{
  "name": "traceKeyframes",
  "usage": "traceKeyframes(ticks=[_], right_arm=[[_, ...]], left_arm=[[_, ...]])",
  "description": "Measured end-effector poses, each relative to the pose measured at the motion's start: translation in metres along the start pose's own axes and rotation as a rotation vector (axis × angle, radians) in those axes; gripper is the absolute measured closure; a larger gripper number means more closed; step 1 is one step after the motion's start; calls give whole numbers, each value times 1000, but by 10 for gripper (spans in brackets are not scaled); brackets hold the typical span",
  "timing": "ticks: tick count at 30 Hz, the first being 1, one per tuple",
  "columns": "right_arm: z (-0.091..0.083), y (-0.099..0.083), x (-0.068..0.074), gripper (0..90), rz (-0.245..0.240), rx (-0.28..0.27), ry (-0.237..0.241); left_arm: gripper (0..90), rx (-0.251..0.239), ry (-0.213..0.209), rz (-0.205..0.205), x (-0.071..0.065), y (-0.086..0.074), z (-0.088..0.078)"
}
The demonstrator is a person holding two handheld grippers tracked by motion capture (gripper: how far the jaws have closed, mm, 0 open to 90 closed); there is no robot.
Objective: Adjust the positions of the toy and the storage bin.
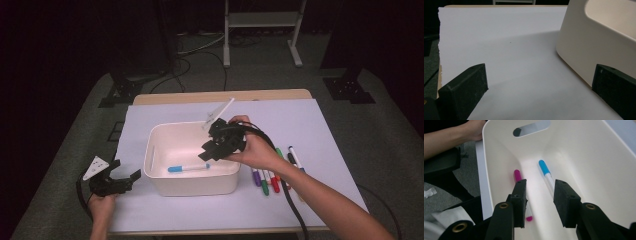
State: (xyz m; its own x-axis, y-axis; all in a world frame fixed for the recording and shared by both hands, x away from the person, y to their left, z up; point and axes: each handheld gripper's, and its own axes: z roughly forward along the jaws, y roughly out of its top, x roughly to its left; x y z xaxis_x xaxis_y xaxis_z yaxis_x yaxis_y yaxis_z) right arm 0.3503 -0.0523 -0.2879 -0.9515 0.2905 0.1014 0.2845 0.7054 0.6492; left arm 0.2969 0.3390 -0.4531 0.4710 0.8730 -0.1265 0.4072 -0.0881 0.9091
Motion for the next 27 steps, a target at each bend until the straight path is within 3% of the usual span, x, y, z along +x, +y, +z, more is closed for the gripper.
traceKeyframes(ticks=[11, 14, 22, 23, 24, 27], right_arm=[[-54, -45, -14, 568, 90, -57, -72], [-62, -54, -16, 555, 114, -65, -87], [-91, -117, -37, 543, 225, -97, -170], [-91, -117, -37, 543, 225, -97, -170], [-95, -133, -41, 543, 263, -97, -184], [-97, -158, -48, 543, 311, -95, -205]], left_arm=[[0, 5, 3, 7, 0, 0, 1], [0, 5, 3, 8, -1, 0, 0], [0, 5, 2, 5, -1, 0, 1], [0, 3, 2, 4, -1, 0, 1], [0, 3, 4, 6, -1, 0, 1], [0, 4, 6, 8, -1, 0, 1]])
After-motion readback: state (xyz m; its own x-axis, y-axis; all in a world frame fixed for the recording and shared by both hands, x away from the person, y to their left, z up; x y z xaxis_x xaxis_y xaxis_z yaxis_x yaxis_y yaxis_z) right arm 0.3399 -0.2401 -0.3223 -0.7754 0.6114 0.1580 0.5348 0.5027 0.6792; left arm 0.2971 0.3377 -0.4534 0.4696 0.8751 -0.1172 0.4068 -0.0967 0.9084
